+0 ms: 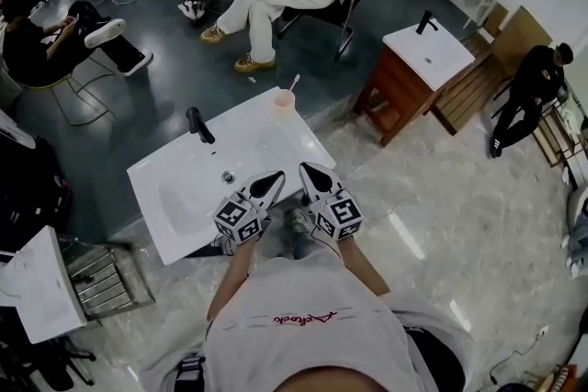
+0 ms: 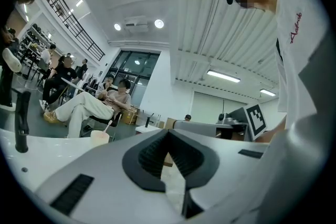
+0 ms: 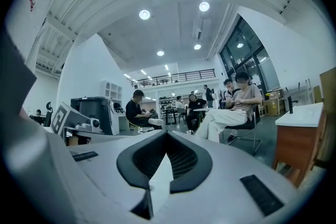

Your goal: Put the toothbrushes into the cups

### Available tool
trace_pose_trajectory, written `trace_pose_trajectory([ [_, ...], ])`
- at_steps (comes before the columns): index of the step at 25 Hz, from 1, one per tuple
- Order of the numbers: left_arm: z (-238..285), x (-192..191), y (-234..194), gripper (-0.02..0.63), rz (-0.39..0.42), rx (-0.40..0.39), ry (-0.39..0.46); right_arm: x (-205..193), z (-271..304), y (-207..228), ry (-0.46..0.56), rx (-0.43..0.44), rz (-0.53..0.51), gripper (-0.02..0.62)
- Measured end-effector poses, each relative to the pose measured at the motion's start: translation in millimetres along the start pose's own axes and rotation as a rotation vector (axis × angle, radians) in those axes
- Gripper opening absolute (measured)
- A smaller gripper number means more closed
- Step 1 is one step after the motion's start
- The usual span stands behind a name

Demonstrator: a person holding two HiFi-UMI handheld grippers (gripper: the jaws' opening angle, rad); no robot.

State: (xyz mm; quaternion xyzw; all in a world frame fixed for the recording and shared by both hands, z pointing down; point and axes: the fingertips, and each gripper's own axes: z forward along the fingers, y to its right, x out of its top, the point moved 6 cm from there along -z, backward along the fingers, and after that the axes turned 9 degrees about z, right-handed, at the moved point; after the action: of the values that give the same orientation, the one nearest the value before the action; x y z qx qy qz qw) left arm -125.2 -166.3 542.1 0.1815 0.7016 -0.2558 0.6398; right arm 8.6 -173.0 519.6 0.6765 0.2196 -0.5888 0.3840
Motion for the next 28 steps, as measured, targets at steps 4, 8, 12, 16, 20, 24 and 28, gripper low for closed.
trace_pose_trajectory([
  [4,-10.8,-3.9,17.6,0.014,-0.012,0.002,0.004,-3.8,-14.0,-13.1,-0.018,0.020,-0.001,0.014],
  [8,-21.1,-4.8,24.7,0.014,-0.015,0.016,0.003,-1.7,-18.9,-21.5,-0.014,0.026,-0.008,0.014],
  [12,-25.2,-0.8,29.7,0.014,-0.007,0.026,0.006,1.2,-24.4,-26.2,-0.013,0.031,-0.013,0.012],
  [16,-23.6,-0.2,41.0,0.014,0.002,0.033,0.012,5.4,-36.9,-25.4,-0.008,0.029,-0.017,0.011],
  [20,-18.7,-0.9,60.0,0.014,0.000,0.033,0.003,9.5,-57.3,-21.0,-0.012,0.018,-0.008,0.011],
  [24,-15.8,-0.1,83.9,0.015,0.004,0.031,-0.003,9.7,-82.4,-16.3,-0.023,0.008,-0.003,0.011],
  [28,-19.9,-7.6,109.4,0.014,0.000,0.031,-0.023,0.7,-109.4,-16.7,-0.037,0.007,0.018,0.011],
])
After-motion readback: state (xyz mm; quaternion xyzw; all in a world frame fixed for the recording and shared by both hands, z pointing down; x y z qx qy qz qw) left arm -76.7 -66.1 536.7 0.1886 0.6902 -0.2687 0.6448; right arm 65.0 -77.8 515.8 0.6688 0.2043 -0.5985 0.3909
